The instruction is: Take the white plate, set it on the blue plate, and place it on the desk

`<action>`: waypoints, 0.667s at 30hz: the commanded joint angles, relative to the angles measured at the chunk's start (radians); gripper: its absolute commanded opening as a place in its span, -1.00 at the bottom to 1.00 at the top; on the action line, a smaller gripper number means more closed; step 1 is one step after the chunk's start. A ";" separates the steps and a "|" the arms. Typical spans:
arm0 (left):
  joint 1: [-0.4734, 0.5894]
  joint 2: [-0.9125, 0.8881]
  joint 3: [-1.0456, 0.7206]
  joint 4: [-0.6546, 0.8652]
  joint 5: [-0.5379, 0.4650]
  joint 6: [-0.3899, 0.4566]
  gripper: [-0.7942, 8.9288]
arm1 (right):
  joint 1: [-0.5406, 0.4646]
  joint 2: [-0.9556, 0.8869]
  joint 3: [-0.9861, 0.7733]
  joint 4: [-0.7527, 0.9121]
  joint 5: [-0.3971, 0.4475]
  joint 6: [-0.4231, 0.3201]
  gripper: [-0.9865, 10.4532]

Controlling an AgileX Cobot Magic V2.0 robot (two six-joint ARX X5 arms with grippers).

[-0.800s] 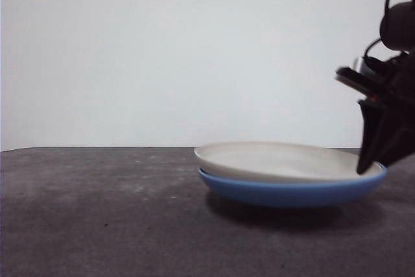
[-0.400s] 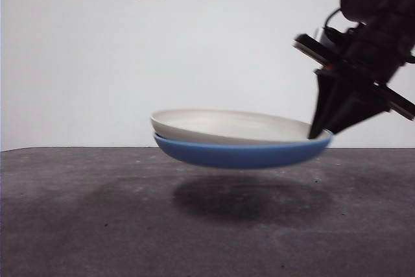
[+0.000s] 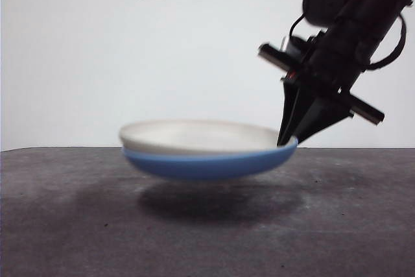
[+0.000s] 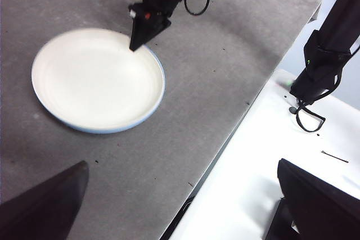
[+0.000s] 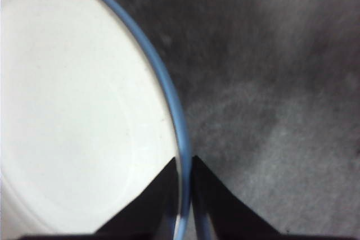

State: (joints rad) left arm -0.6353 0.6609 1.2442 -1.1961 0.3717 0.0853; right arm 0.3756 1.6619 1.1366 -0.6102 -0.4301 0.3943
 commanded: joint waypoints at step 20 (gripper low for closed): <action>-0.008 0.004 0.010 0.012 0.003 0.008 0.58 | 0.019 0.128 0.021 -0.027 0.038 -0.044 -0.11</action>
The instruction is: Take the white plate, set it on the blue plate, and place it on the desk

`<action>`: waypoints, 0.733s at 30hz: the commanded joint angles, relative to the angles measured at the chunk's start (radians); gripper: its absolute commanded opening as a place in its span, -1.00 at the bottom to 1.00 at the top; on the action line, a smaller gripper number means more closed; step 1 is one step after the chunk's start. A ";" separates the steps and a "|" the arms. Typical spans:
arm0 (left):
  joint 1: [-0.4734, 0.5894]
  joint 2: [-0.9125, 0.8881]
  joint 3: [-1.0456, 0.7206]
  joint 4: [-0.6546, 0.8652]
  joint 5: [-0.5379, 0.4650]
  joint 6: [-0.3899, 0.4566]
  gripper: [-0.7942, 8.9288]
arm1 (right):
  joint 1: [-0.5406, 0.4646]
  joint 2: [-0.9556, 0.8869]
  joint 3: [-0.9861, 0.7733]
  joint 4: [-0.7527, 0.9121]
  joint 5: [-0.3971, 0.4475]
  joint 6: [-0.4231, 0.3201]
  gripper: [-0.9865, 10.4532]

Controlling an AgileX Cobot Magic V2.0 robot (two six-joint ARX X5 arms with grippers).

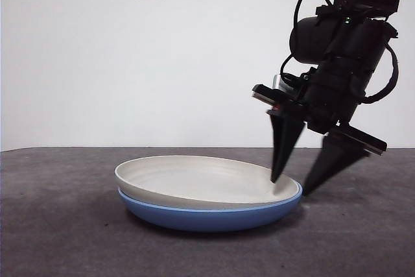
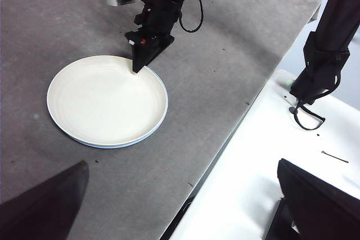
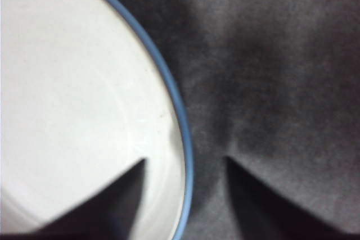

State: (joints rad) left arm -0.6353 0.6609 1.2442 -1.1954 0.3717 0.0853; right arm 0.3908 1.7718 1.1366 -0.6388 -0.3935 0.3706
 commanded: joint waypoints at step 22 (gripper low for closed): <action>-0.007 0.004 0.010 0.015 0.003 0.011 0.58 | 0.029 -0.815 0.076 -0.467 0.088 -0.080 0.26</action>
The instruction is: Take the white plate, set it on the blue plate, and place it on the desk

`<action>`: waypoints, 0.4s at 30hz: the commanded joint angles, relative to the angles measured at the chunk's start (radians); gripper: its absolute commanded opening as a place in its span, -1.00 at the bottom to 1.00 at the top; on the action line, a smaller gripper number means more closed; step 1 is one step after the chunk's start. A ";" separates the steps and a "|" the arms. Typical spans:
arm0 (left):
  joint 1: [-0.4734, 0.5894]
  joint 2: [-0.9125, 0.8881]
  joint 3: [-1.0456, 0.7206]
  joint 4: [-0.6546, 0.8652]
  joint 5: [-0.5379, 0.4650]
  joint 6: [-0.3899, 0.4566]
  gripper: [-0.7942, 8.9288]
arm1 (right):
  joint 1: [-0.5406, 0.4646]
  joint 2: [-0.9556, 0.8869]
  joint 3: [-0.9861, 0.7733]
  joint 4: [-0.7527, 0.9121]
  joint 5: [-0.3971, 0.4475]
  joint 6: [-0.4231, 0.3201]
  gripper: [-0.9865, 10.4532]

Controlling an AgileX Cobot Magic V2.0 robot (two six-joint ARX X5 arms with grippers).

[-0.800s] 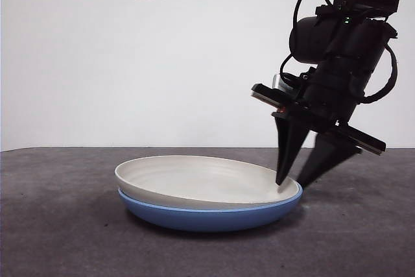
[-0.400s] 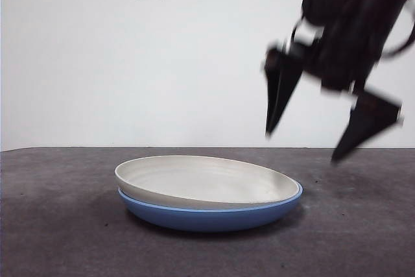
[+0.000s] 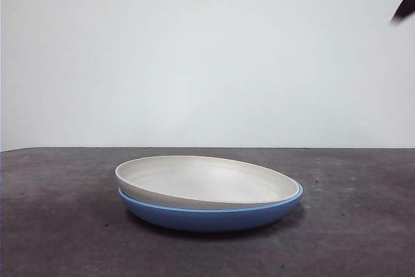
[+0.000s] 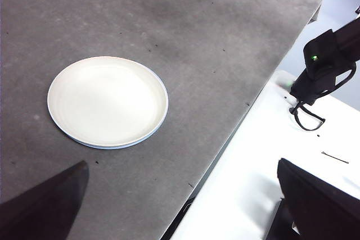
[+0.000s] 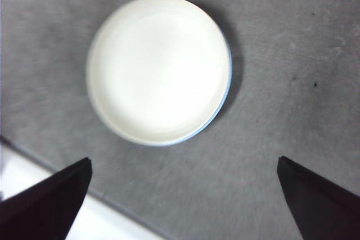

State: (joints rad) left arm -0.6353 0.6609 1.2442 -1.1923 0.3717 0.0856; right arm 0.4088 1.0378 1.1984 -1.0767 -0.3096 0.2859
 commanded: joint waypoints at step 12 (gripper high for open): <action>-0.007 0.004 0.010 0.011 0.003 0.019 0.58 | 0.013 -0.529 0.014 -0.224 0.004 0.001 0.25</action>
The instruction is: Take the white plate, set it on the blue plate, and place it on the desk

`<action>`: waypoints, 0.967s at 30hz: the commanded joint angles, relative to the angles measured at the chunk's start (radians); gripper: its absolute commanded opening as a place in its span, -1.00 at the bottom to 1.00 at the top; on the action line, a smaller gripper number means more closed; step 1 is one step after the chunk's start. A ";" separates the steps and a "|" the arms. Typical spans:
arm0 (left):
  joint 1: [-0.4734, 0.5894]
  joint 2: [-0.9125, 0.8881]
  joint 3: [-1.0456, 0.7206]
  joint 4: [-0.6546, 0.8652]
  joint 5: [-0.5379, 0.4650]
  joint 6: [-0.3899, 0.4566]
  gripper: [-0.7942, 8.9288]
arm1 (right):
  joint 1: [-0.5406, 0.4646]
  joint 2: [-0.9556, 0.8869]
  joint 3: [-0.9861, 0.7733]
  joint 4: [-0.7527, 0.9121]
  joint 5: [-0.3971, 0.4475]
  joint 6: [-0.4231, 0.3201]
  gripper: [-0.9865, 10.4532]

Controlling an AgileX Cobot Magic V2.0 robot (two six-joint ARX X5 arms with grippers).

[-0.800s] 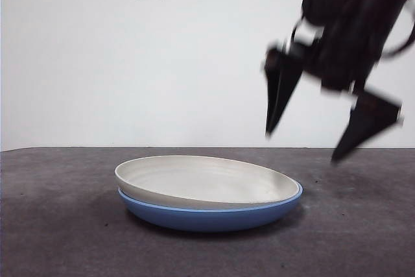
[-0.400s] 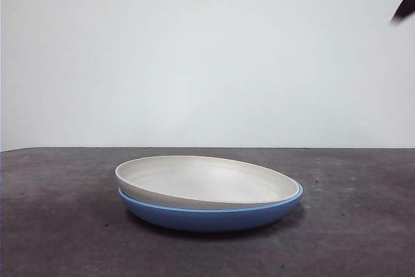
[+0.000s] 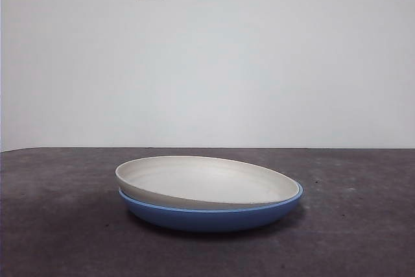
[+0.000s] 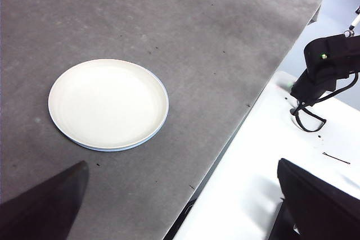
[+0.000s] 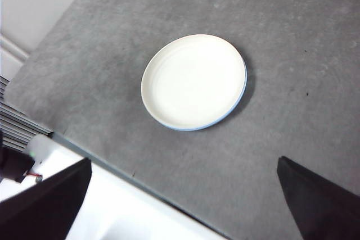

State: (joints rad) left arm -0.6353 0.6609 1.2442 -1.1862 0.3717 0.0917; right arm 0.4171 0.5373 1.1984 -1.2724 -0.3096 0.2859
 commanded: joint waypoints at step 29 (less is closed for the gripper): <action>-0.007 0.004 0.010 0.005 0.003 0.002 -0.75 | 0.005 -0.116 0.014 -0.026 0.004 -0.026 -0.79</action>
State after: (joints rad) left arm -0.6353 0.6609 1.2442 -1.1889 0.3717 0.0914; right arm 0.4171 0.4202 1.1980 -1.3140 -0.3088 0.2687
